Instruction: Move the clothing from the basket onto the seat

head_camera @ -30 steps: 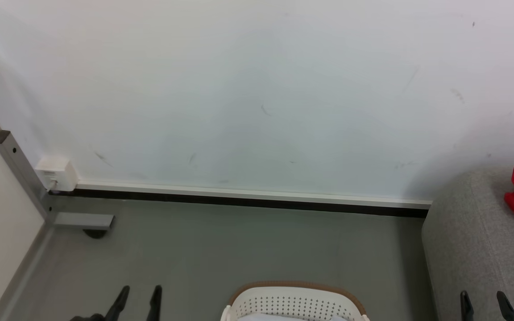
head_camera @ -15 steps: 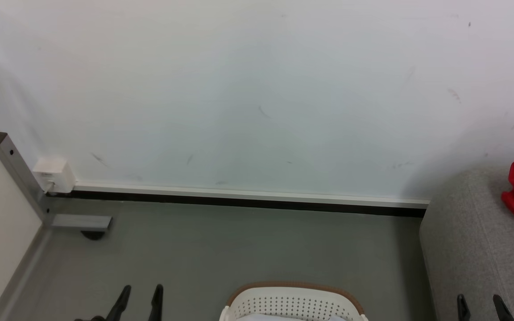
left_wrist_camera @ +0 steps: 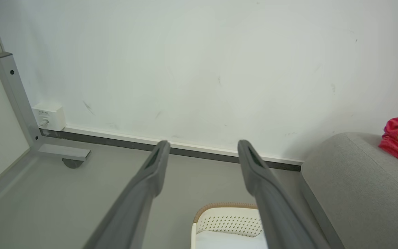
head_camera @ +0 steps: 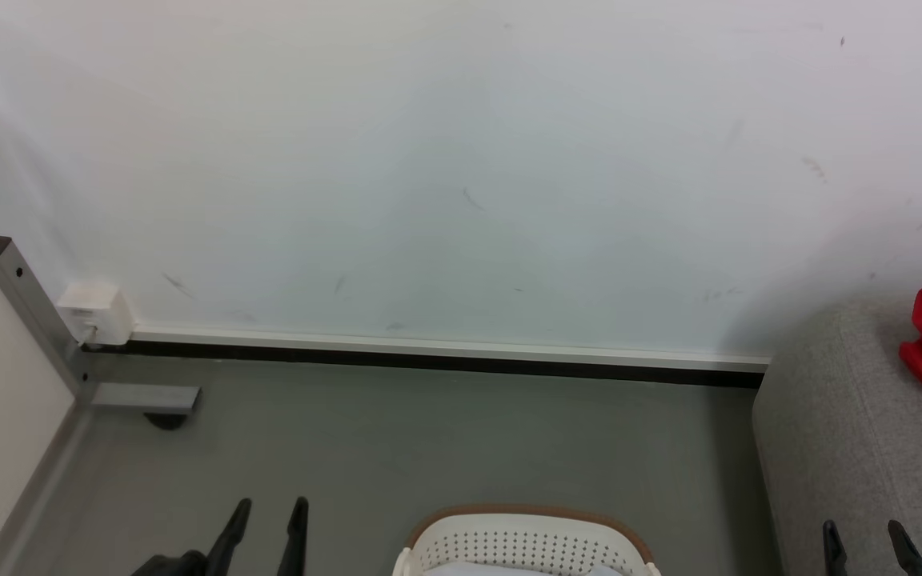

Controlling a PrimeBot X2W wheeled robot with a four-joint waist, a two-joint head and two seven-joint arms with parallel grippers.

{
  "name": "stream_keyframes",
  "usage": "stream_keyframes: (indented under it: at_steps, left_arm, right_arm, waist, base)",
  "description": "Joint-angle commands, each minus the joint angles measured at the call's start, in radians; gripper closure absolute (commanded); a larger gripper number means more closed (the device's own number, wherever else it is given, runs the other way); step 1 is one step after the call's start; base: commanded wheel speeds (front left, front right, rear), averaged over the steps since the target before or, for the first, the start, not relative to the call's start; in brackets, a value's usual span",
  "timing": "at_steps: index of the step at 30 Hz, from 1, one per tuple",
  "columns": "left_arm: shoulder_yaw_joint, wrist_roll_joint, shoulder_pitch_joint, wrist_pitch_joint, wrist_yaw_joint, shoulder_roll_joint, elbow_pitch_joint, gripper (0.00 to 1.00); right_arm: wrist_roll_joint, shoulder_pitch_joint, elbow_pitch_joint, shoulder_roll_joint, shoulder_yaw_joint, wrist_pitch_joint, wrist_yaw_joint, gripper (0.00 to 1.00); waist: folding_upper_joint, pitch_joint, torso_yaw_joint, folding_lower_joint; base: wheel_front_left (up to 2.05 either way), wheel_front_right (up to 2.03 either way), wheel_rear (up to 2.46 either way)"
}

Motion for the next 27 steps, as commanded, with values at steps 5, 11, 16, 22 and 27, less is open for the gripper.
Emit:
stream_keyframes:
  at_steps: [5,11,16,22,27]
  left_arm:
    - [-0.007,-0.008,-0.025,-0.002,-0.002,0.003,0.022,0.0]
    - [-0.011,-0.017,-0.034,-0.002,-0.002,0.008,0.042,0.0]
    - [-0.012,-0.02,-0.04,-0.002,-0.002,0.011,0.051,0.0]
    - [-0.019,-0.023,-0.046,-0.002,-0.002,0.013,0.053,0.0]
    - [-0.024,-0.025,-0.045,-0.002,-0.002,0.015,0.056,0.0]
  right_arm:
    - [-0.014,-0.022,0.02,-0.017,0.004,0.0,-0.002,0.0]
    - [0.003,-0.039,0.036,-0.038,0.01,0.0,-0.002,0.0]
    - [0.008,-0.058,0.053,-0.058,0.006,0.0,-0.002,0.0]
    - [0.008,-0.077,0.061,-0.066,-0.006,0.0,-0.002,0.0]
    - [0.006,-0.077,0.06,-0.066,-0.007,0.0,-0.002,0.0]
  waist:
    - [0.0,0.0,-0.007,-0.0001]
    - [0.0,0.002,-0.014,-0.0001]
    - [0.0,0.001,-0.016,-0.0001]
    - [0.0,-0.001,-0.013,-0.0001]
    - [0.0,-0.003,-0.012,-0.0001]
  base:
    - [0.0,0.0,0.0]
    - [0.0,0.0,0.0]
    - [0.0,0.0,0.0]
    - [0.0,0.0,0.0]
    - [0.0,0.0,0.0]
